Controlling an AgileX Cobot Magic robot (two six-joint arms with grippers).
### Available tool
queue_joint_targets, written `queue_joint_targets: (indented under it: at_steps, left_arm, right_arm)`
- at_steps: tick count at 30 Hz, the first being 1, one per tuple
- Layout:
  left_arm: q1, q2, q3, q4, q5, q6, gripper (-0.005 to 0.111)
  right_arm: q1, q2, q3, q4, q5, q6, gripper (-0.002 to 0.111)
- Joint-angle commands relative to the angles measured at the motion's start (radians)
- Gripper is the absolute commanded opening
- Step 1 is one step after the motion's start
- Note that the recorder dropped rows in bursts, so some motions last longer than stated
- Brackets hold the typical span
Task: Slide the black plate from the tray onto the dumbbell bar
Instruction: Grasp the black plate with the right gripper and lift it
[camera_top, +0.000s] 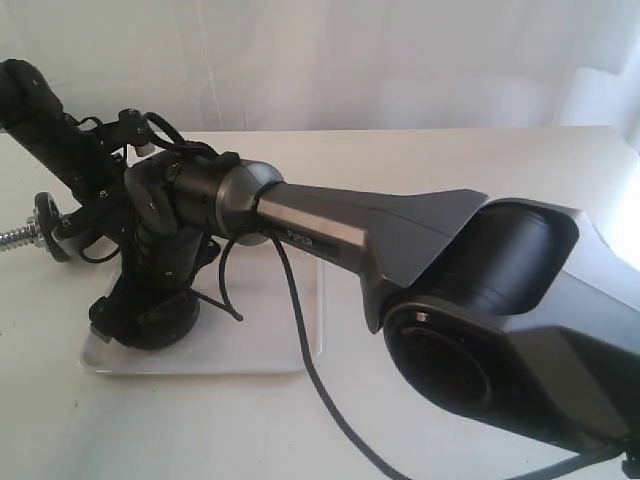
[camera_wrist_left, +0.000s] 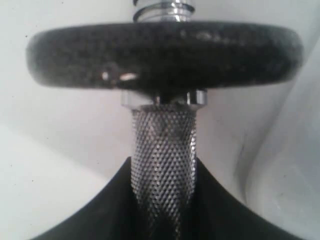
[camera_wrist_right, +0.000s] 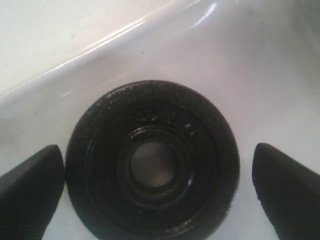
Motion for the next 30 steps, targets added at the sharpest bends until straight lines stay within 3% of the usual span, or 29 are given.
queue_joint_targets:
  at_steps: [1, 5, 10, 11, 12, 30]
  left_arm:
    - [0.010, -0.042, -0.014, -0.056, 0.026, -0.009, 0.000]
    - [0.010, -0.040, -0.014, -0.056, 0.028, -0.009, 0.000]
    - [0.010, -0.040, -0.014, -0.056, 0.022, -0.009, 0.000]
    - [0.010, -0.040, -0.014, -0.056, 0.022, -0.009, 0.000]
    - [0.010, -0.040, -0.014, -0.056, 0.022, -0.009, 0.000]
    - [0.010, -0.046, -0.014, -0.179, 0.134, 0.070, 0.000]
  right_arm:
    - [0.012, 0.030, -0.010, -0.022, 0.007, 0.008, 0.094]
    - [0.026, 0.051, -0.010, -0.024, 0.055, 0.008, 0.089]
    - [0.026, 0.024, -0.010, -0.068, 0.135, 0.005, 0.031]
    - [0.021, 0.006, -0.010, -0.069, 0.152, 0.005, 0.012]
    - [0.018, -0.011, -0.010, -0.067, 0.157, 0.005, 0.001]
    - [-0.249, -0.238, -0.010, 0.065, 0.184, 0.018, 0.000]
